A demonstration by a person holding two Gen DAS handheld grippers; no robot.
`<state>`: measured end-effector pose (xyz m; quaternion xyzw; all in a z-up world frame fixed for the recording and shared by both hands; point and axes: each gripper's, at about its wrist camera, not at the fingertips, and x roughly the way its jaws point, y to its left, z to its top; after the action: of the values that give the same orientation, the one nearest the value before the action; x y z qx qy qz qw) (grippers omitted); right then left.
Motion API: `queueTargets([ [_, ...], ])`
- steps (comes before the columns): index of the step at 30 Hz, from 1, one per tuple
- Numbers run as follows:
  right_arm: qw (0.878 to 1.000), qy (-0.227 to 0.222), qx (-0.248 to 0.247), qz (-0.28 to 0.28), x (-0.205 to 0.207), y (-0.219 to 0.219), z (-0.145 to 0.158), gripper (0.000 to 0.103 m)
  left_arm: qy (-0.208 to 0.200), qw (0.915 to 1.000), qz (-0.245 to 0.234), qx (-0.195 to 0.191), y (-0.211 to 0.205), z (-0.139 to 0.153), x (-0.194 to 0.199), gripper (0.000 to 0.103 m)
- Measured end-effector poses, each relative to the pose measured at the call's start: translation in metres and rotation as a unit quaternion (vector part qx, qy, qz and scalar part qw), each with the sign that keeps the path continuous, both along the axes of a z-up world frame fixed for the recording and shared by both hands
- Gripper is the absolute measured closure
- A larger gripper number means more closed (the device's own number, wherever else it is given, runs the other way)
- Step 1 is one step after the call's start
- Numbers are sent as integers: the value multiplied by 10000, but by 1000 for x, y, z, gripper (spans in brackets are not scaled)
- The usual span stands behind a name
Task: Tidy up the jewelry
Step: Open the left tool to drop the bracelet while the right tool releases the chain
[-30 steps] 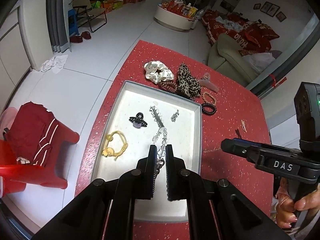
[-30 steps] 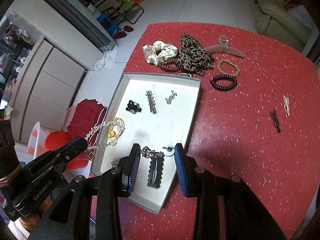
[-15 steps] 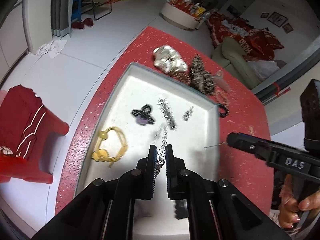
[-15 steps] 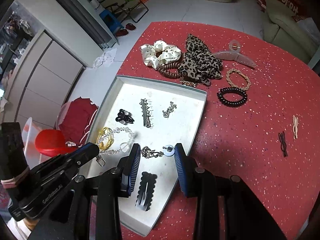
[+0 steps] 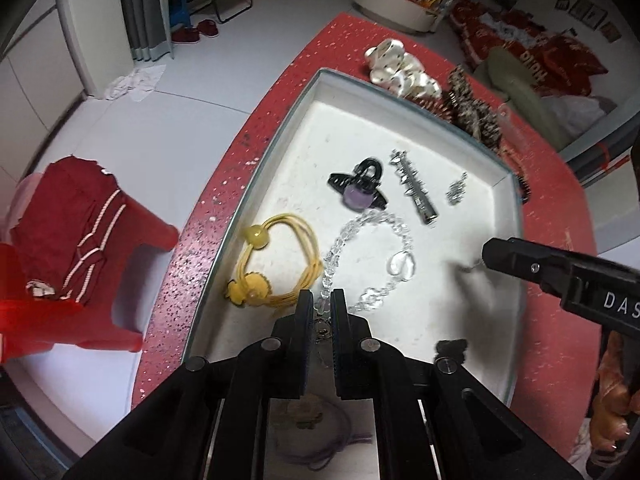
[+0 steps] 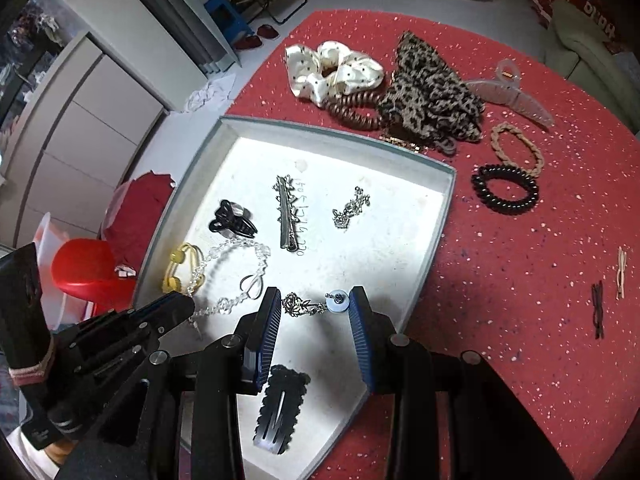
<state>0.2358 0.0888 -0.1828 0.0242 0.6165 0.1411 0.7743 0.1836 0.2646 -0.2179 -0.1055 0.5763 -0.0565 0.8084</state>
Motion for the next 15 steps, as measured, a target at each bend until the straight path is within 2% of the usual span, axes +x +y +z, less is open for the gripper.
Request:
queueTargets([
  [15, 9997, 151, -202, -74, 10, 7, -32, 65, 98, 9984, -82, 543, -11, -3, -2, 93],
])
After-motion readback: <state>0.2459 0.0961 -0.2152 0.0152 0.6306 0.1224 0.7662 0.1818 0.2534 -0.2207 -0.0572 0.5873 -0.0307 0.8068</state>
